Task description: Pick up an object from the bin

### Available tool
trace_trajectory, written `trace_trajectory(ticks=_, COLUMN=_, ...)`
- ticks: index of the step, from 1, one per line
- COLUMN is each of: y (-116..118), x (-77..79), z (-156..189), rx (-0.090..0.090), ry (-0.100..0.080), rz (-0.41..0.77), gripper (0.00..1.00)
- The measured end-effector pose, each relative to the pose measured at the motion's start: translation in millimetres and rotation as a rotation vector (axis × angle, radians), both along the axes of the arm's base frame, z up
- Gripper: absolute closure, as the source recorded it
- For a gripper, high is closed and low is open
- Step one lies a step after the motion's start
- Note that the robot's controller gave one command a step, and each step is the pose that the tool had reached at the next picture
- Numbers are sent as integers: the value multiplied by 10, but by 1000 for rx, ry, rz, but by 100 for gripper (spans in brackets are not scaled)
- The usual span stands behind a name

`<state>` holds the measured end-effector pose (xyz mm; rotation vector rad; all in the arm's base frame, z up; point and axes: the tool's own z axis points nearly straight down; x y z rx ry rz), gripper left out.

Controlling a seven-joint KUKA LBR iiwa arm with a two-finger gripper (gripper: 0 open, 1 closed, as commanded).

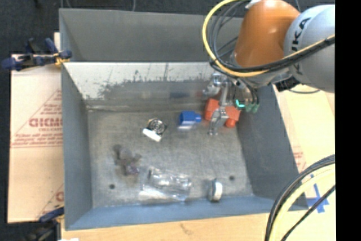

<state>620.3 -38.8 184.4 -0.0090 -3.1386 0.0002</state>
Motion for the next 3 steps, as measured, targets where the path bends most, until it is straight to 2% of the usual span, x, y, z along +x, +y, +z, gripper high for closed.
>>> trace_trajectory(ticks=1, y=92, x=122, z=-1133, rx=-1, ry=-15, rz=59, gripper=0)
trace_trajectory(ticks=2, y=91, x=137, z=-1073, rx=-1, ry=-18, rz=60, gripper=100)
trace_trajectory(ticks=3, y=190, x=85, z=327, rx=-2, ry=-16, rz=185, gripper=100)
